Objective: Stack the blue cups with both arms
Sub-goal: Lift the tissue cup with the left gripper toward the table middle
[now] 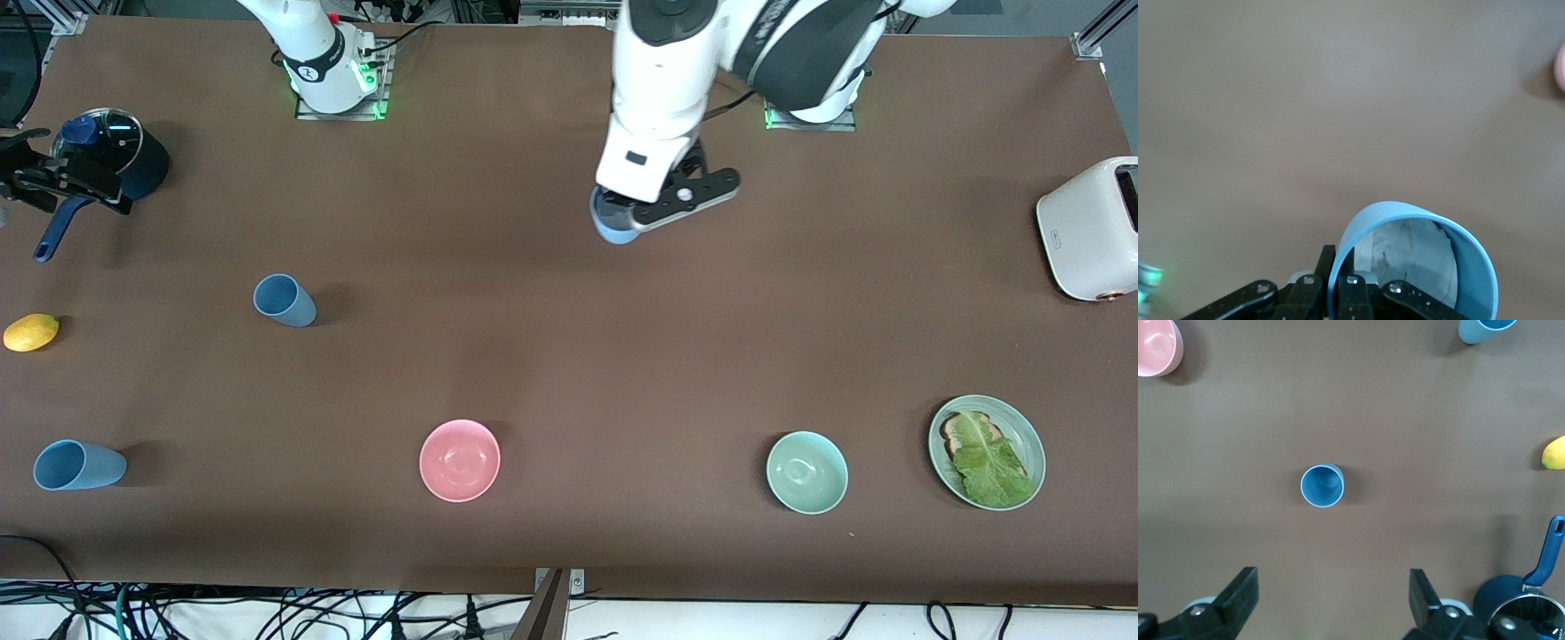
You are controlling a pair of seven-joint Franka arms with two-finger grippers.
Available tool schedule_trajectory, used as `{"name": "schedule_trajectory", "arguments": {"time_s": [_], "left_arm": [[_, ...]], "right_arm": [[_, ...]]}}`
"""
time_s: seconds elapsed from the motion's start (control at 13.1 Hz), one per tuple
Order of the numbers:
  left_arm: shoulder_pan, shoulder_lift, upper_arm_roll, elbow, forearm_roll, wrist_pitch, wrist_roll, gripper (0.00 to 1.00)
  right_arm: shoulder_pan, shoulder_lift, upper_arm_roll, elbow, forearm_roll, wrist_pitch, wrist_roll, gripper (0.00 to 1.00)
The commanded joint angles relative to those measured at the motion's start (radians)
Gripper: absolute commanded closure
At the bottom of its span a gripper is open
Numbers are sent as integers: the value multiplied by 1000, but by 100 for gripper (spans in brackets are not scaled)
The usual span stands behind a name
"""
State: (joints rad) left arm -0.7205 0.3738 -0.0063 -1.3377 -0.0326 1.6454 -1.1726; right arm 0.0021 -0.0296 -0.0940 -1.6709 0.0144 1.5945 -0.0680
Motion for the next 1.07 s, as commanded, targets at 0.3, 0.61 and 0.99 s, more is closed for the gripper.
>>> {"name": "schedule_trajectory", "arguments": {"time_s": [0.3, 0.61, 0.99], "left_arm": [[-79, 215, 31, 80, 11, 233, -156, 100], [-100, 299, 45, 80, 83, 315, -193, 100], [-125, 372, 48, 80, 137, 404, -262, 100]], "right_arm": [[-4, 11, -1, 28, 13, -22, -9, 0], [-4, 11, -1, 26, 13, -22, -7, 0], [-4, 11, -1, 26, 13, -22, -7, 0]]}}
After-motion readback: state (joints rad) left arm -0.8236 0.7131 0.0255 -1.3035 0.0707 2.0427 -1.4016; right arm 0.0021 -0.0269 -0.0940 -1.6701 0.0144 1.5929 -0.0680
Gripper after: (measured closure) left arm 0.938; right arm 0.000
